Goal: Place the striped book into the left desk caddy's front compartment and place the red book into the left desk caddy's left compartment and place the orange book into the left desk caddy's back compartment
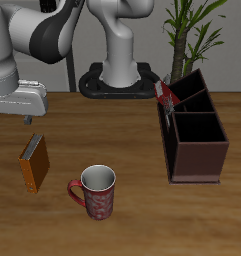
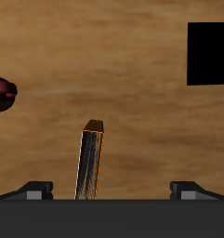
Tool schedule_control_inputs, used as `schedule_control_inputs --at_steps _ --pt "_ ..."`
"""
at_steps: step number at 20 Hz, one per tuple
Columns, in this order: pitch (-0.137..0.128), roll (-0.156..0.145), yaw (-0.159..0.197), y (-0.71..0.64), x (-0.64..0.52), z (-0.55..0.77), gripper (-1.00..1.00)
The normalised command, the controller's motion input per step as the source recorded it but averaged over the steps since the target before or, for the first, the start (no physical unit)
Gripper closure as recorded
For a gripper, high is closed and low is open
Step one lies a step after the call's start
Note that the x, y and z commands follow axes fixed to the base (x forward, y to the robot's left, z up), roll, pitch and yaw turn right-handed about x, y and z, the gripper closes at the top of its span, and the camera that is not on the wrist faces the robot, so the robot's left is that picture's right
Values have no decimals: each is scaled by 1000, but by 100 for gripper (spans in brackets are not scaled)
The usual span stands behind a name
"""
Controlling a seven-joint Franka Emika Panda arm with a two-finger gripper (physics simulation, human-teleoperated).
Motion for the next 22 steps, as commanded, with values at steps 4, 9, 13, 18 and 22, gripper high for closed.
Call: schedule_control_inputs --at_steps 4,9,13,18,22 --pt "-120 -50 30 239 -34 -232 -100" --pt "-80 -14 -8 226 -15 -180 -100" --pt "-38 -16 -9 -5 3 -204 -100" --pt "-16 0 -43 -25 1 -203 -100" --pt "-7 8 -20 65 42 -254 -100"
